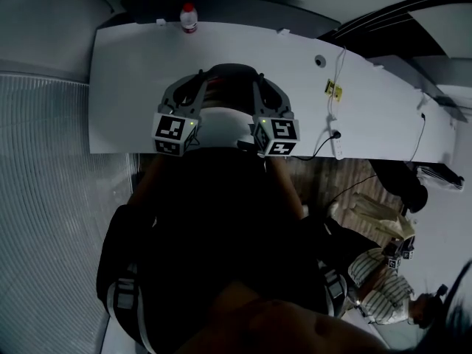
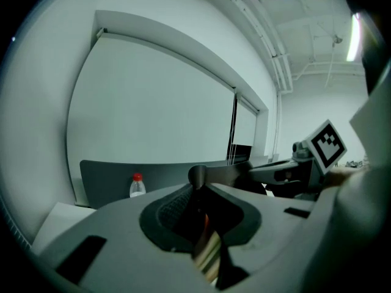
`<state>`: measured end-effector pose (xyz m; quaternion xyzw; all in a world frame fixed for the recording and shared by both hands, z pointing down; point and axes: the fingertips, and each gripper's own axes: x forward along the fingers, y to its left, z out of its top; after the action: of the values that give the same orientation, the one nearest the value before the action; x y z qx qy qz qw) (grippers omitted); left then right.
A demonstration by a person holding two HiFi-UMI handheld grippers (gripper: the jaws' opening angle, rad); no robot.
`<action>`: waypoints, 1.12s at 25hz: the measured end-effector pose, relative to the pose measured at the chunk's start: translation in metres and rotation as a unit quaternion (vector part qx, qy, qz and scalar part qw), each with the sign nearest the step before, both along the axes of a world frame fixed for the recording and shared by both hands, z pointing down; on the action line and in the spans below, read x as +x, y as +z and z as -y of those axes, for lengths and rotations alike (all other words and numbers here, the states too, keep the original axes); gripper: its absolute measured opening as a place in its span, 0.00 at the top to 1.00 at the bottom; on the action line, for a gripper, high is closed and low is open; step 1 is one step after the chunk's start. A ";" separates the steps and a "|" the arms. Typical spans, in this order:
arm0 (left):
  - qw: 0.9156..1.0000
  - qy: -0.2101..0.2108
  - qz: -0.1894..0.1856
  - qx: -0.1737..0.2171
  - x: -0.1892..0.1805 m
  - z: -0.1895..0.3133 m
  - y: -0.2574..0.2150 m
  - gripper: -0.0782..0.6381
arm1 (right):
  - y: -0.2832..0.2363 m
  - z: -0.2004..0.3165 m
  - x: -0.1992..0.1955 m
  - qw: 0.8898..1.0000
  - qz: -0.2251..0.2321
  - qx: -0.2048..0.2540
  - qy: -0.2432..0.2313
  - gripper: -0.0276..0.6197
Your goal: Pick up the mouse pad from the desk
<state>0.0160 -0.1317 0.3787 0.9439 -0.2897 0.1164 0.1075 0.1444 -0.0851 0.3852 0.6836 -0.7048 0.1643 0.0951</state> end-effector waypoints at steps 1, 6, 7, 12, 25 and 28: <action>1.000 -0.001 -0.001 0.004 -0.001 0.001 -0.003 0.82 | -0.004 0.001 -0.001 1.000 0.000 0.004 0.000 0.89; 1.000 -0.005 -0.011 0.022 -0.006 0.006 -0.016 0.82 | -0.020 0.006 -0.004 1.000 -0.003 0.023 -0.003 0.89; 1.000 -0.006 -0.013 0.024 -0.006 0.006 -0.018 0.82 | -0.022 0.006 -0.005 1.000 -0.003 0.026 -0.003 0.89; 0.999 -0.012 -0.020 0.041 -0.009 0.007 -0.033 0.82 | -0.038 0.006 -0.006 0.999 -0.001 0.042 -0.003 0.89; 0.996 -0.015 -0.041 0.080 -0.011 -0.001 -0.088 0.82 | -0.087 0.001 -0.006 0.996 -0.003 0.091 -0.016 0.89; 0.993 -0.016 -0.046 0.110 -0.011 -0.001 -0.097 0.82 | -0.099 0.000 -0.006 0.994 -0.002 0.104 -0.018 0.88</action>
<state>0.0052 -0.1309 0.2815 0.9495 -0.3109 0.0389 0.0185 0.1385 -0.0850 0.2866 0.6773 -0.7299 0.0874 0.0278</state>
